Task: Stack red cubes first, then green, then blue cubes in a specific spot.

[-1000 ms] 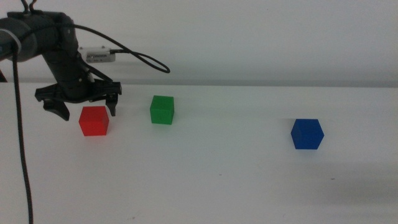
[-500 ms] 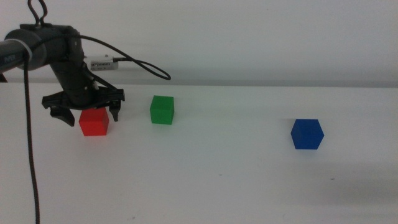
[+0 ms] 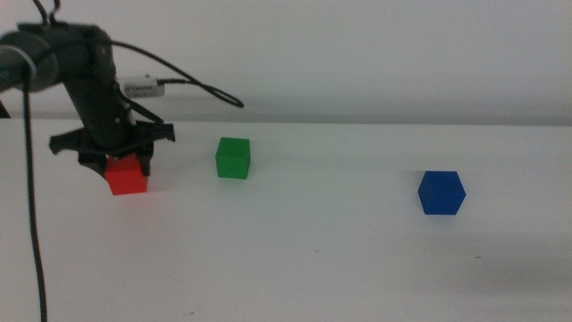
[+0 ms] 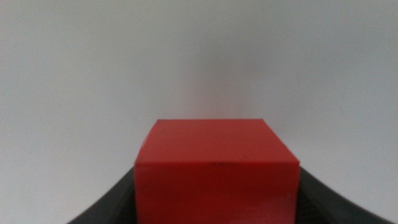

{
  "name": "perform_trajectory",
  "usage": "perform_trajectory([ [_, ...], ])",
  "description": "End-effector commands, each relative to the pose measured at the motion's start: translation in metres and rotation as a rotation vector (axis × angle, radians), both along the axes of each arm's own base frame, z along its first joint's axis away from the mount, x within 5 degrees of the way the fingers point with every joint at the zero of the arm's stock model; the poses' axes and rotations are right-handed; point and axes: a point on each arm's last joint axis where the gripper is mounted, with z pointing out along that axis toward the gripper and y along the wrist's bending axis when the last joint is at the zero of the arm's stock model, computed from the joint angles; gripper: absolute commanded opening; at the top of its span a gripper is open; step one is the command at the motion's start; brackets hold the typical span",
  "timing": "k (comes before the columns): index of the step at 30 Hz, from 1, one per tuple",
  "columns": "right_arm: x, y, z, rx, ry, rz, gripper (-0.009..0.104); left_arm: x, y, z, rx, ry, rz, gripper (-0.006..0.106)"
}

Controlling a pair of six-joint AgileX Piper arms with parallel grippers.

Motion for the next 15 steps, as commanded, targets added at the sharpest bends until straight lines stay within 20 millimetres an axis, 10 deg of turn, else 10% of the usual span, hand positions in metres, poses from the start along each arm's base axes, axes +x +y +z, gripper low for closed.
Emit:
perform_trajectory([
  [1,-0.001,0.000,-0.011,-0.011,-0.008,-0.004,0.092,-0.021,-0.013,0.033,0.022,-0.013,0.024,-0.002],
  [6,-0.001,0.000,-0.011,-0.011,-0.008,-0.004,0.092,-0.071,-0.072,0.070,0.050,-0.077,0.021,-0.002],
  [15,-0.001,0.000,-0.011,-0.011,-0.008,-0.004,0.092,-0.086,-0.194,0.082,0.046,-0.092,-0.034,-0.002],
])
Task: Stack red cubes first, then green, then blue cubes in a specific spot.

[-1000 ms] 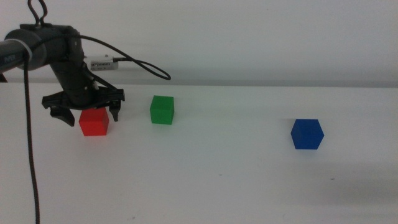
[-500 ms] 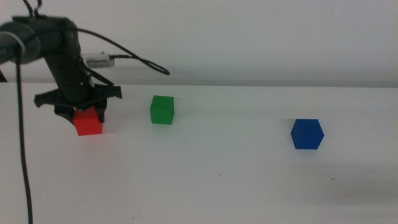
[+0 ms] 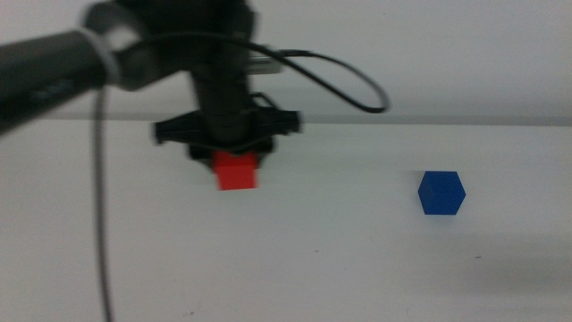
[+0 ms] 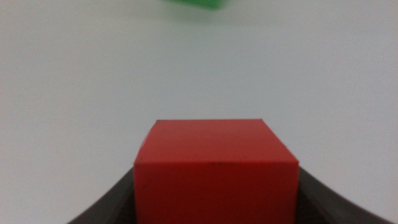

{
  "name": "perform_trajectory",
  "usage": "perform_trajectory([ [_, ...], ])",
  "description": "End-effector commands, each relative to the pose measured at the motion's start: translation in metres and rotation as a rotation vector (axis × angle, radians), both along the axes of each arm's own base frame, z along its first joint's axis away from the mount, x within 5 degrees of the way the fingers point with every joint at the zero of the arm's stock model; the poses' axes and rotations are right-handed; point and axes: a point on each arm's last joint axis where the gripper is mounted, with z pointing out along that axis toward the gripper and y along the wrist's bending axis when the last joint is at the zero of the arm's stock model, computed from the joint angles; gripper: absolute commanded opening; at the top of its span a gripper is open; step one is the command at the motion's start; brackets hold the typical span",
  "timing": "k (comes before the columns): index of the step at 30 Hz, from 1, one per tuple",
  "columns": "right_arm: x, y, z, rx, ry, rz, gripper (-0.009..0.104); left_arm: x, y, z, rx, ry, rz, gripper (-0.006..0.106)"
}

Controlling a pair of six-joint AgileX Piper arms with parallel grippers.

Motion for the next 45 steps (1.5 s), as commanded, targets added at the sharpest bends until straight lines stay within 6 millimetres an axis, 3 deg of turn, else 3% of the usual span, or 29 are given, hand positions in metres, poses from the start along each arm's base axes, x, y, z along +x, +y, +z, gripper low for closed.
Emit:
perform_trajectory([
  [1,-0.001,0.000,-0.011,-0.011,-0.008,-0.004,0.092,-0.004,-0.026,-0.008,0.037,0.057,0.007,-0.002],
  [6,-0.001,0.000,-0.011,-0.011,-0.008,-0.004,0.092,0.007,-0.072,-0.024,-0.024,0.069,-0.042,-0.002],
  [10,-0.001,0.000,-0.011,-0.011,-0.008,-0.004,0.092,0.011,-0.089,-0.045,-0.068,0.129,-0.014,-0.002],
  [19,-0.001,0.000,-0.011,-0.011,-0.008,-0.004,0.092,-0.003,-0.099,-0.073,-0.028,0.177,-0.011,-0.001],
  [26,-0.001,0.000,-0.011,-0.011,-0.008,-0.004,0.092,0.001,-0.099,-0.076,-0.019,0.124,0.002,-0.001],
  [32,-0.001,0.000,-0.011,-0.011,-0.008,-0.004,0.092,0.004,-0.097,-0.091,-0.038,0.131,0.009,-0.001],
  [45,-0.001,0.000,-0.011,-0.011,-0.008,-0.004,0.092,0.010,-0.102,-0.101,-0.045,0.097,-0.077,-0.001],
])
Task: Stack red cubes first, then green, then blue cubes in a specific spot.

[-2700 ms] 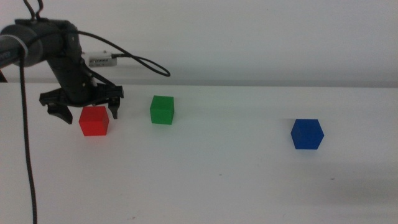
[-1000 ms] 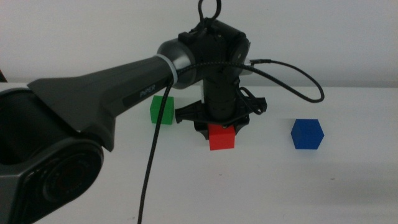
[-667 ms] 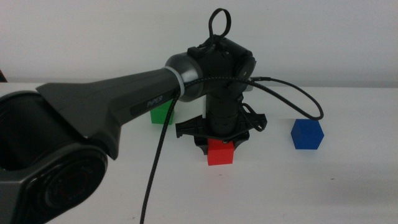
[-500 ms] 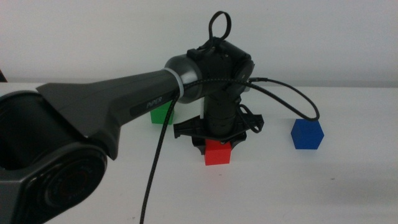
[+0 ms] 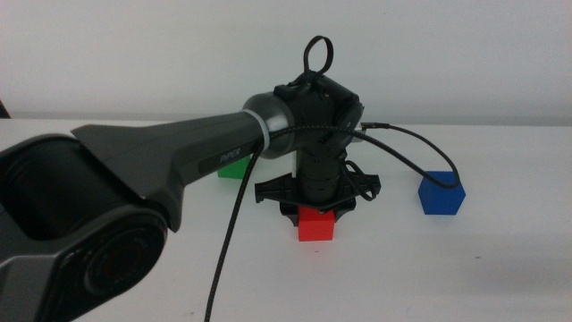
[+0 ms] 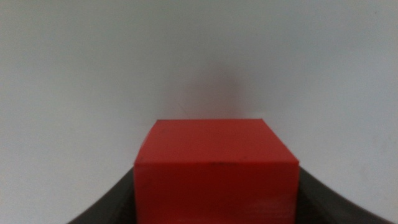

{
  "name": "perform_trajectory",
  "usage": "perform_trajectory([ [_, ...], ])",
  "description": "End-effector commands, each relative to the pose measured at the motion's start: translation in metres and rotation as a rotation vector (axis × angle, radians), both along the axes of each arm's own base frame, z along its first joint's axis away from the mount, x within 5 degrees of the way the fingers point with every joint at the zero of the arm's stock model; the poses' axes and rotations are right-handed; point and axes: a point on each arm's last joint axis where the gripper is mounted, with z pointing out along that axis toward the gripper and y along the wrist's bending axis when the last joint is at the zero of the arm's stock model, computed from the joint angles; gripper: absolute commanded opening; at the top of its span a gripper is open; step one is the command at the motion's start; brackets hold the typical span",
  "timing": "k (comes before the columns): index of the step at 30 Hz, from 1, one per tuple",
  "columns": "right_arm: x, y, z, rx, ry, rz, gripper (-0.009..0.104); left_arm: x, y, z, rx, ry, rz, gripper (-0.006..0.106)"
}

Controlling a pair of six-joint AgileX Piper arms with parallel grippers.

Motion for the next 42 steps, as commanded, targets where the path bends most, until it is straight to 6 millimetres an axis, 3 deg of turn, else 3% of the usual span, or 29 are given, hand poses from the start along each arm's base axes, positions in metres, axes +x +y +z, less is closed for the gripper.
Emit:
perform_trajectory([
  [1,-0.001,0.000,-0.011,-0.011,-0.008,-0.004,0.092,0.002,0.001,0.000,-0.003,-0.009,-0.003,-0.001],
  [8,-0.001,0.000,-0.011,-0.011,-0.008,-0.004,0.092,-0.001,-0.001,-0.014,0.008,0.051,-0.040,-0.001],
  [16,-0.001,0.000,-0.011,-0.011,-0.008,-0.004,0.092,-0.001,-0.001,-0.014,0.010,0.045,-0.059,-0.001],
  [21,-0.001,0.000,-0.011,-0.011,-0.008,-0.004,0.092,0.000,-0.001,-0.014,0.008,0.042,-0.063,0.007],
  [22,-0.001,0.000,-0.011,-0.011,-0.008,-0.004,0.092,0.000,-0.001,-0.014,0.011,0.043,-0.064,0.017],
  [23,-0.001,0.000,-0.011,-0.011,-0.008,-0.004,0.092,0.000,0.000,-0.014,0.020,0.041,-0.079,0.049],
  [27,-0.001,0.000,-0.011,-0.011,-0.008,-0.004,0.092,0.000,0.001,-0.012,0.037,0.043,-0.116,0.072],
  [29,-0.001,0.000,-0.011,-0.011,-0.008,-0.004,0.092,-0.001,0.002,-0.003,0.051,0.041,-0.134,0.080],
  [33,-0.001,0.000,-0.011,-0.011,-0.008,-0.004,0.092,-0.006,0.010,0.037,0.064,0.015,-0.152,0.091],
  [38,-0.001,0.000,-0.011,-0.011,-0.008,-0.004,0.092,-0.012,0.030,0.095,0.119,-0.127,-0.211,0.093],
  [42,-0.001,0.000,-0.011,-0.011,-0.008,-0.004,0.092,0.010,0.056,0.108,0.090,-0.190,-0.207,0.093],
])
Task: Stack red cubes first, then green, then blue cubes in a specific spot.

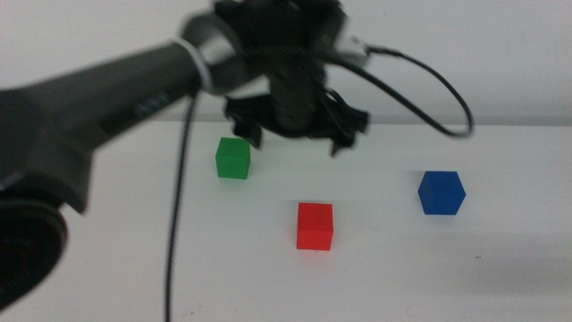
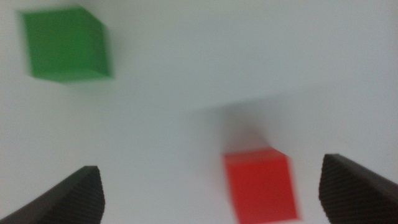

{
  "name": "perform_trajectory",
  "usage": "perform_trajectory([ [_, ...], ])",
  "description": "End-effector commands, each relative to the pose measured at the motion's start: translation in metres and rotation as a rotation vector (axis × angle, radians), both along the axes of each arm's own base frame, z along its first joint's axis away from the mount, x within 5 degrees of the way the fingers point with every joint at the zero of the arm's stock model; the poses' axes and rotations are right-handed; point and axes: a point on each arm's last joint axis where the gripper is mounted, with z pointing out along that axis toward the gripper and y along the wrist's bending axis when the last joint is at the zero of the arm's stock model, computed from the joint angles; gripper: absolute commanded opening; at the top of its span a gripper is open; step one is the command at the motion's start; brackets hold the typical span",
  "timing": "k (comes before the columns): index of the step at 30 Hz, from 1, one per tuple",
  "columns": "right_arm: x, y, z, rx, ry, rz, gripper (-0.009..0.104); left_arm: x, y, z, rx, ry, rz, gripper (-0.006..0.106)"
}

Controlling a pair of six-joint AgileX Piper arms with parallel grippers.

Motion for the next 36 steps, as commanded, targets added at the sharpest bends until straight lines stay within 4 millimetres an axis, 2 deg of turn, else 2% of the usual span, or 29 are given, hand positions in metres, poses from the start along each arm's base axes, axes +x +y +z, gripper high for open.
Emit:
perform_trajectory([
  [1,-0.001,0.000,-0.011,-0.011,-0.008,-0.004,0.092,0.017,0.024,-0.002,0.014,0.027,-0.009,0.092],
  [7,-0.001,0.000,-0.011,-0.011,-0.008,-0.004,0.092,0.069,0.064,-0.027,-0.067,0.121,0.050,0.092],
  [12,-0.001,0.000,-0.011,-0.011,-0.008,-0.004,0.092,0.092,0.076,-0.048,-0.063,0.162,0.072,0.092],
  [17,-0.001,0.000,-0.011,-0.011,-0.008,-0.004,0.092,0.099,0.078,-0.063,-0.008,0.156,0.077,0.092],
  [22,-0.001,0.000,-0.011,-0.011,-0.008,-0.004,0.092,0.102,0.083,-0.065,0.049,0.134,0.094,0.092],
  [26,-0.001,0.000,-0.011,-0.011,-0.008,-0.004,0.092,0.103,0.085,-0.067,0.052,0.135,0.111,0.092],
  [36,-0.001,0.000,-0.011,-0.011,-0.008,-0.004,0.092,0.110,0.093,-0.088,0.051,0.179,0.133,0.092],
])
